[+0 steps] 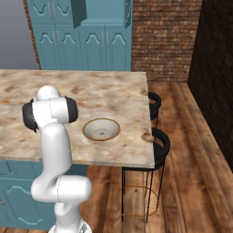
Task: Retrieve the bowl from the cabinet, then place the raw meat into the bowl to avoid contamination.
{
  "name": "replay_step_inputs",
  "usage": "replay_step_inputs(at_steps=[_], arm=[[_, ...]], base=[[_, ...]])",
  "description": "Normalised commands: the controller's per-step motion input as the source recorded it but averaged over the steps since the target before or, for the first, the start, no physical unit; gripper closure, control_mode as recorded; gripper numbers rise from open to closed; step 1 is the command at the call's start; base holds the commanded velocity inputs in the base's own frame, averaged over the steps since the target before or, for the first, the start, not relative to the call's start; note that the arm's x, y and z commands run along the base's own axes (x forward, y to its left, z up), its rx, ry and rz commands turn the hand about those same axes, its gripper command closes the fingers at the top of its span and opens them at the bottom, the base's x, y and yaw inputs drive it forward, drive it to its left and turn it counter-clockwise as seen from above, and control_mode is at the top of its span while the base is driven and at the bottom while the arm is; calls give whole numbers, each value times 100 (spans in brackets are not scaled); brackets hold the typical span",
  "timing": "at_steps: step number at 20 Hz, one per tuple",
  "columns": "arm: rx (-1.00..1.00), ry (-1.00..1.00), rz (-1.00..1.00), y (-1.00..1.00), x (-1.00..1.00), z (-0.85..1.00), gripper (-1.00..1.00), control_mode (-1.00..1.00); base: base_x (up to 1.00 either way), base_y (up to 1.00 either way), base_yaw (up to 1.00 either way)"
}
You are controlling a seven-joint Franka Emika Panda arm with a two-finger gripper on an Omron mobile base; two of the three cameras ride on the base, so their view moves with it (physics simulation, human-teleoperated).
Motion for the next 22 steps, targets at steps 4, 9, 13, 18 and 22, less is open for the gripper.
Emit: replay_step_inputs(at_steps=[4,9,13,18,22], arm=[[-3,-2,0,-14,-11,55,100,-100],[-2,0,-3,-27,-7,53,100,-100],[0,0,-8,-55,0,49,100,-100],[0,1,-8,-63,0,46,100,-100],[0,3,-7,-74,0,41,100,-100]], base=[[0,0,0],[0,0,0],[0,0,0],[0,0,0],[0,0,0]])
